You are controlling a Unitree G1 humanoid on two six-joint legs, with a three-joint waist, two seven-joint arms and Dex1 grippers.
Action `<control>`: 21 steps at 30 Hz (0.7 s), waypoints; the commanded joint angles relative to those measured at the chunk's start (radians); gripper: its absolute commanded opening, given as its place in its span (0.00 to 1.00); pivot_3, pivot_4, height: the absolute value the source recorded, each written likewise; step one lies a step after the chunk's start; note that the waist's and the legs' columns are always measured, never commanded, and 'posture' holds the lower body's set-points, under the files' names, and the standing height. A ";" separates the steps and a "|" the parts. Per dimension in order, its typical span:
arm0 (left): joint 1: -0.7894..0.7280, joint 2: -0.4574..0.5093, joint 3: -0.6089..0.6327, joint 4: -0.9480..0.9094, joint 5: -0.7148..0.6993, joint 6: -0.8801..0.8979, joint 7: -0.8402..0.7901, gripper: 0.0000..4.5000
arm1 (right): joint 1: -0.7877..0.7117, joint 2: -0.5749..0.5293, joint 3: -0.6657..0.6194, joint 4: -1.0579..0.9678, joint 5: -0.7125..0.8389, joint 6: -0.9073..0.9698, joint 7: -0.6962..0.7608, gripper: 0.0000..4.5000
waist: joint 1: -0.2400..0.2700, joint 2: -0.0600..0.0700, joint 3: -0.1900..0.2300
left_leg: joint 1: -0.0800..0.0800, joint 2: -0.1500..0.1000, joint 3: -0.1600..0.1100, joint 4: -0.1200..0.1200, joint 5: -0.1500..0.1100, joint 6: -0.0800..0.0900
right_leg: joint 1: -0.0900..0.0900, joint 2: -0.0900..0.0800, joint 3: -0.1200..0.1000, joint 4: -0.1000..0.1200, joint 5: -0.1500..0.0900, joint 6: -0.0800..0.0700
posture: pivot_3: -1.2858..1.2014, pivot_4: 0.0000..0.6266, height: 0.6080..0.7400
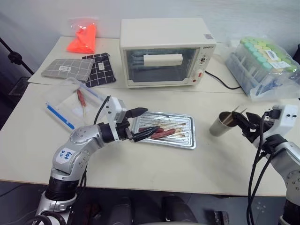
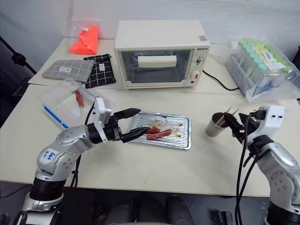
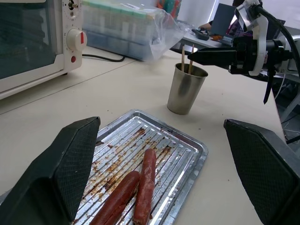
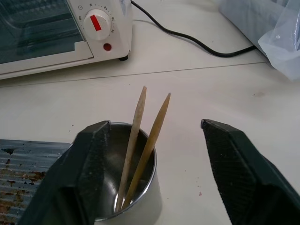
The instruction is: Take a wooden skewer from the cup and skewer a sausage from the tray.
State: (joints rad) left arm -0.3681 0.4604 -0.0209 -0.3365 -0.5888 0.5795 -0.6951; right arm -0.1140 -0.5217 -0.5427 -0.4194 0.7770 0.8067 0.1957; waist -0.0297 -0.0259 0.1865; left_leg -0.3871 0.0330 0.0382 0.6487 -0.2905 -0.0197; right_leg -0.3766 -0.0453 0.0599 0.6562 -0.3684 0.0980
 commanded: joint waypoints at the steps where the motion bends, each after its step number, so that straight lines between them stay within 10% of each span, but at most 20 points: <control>1: -0.016 0.000 0.008 -0.011 0.001 -0.014 -0.009 1.00 | -0.021 0.009 -0.009 -0.004 0.010 -0.025 -0.005 0.41 | 0.000 0.000 0.000 | 0.000 0.000 0.000 0.000 0.000 0.000 | 0.000 0.000 0.000 0.000 0.000 0.000 | 0.52 0.24 1.00; 5: -0.022 0.002 0.014 -0.007 0.004 -0.015 -0.007 1.00 | -0.019 0.013 -0.014 -0.015 0.017 -0.014 -0.014 0.18 | 0.001 0.000 0.000 | 0.000 0.000 0.000 0.000 0.000 0.000 | 0.000 0.000 0.000 0.000 0.000 0.000 | 0.52 0.24 1.00; 21: -0.082 -0.014 0.007 0.035 0.015 -0.026 -0.009 1.00 | -0.095 -0.048 -0.080 -0.091 0.143 0.064 -0.119 0.01 | 0.000 0.000 0.000 | 0.000 0.000 0.000 0.000 0.000 0.000 | 0.000 0.000 0.000 0.000 0.000 0.000 | 0.52 0.24 1.00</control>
State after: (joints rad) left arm -0.4317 0.4503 -0.0186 -0.2947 -0.5773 0.5746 -0.6955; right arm -0.1795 -0.5294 -0.5589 -0.4389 0.8593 0.8527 0.1006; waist -0.0295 -0.0256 0.1866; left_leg -0.3873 0.0331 0.0381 0.6486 -0.2905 -0.0196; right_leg -0.3766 -0.0456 0.0598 0.6562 -0.3684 0.0979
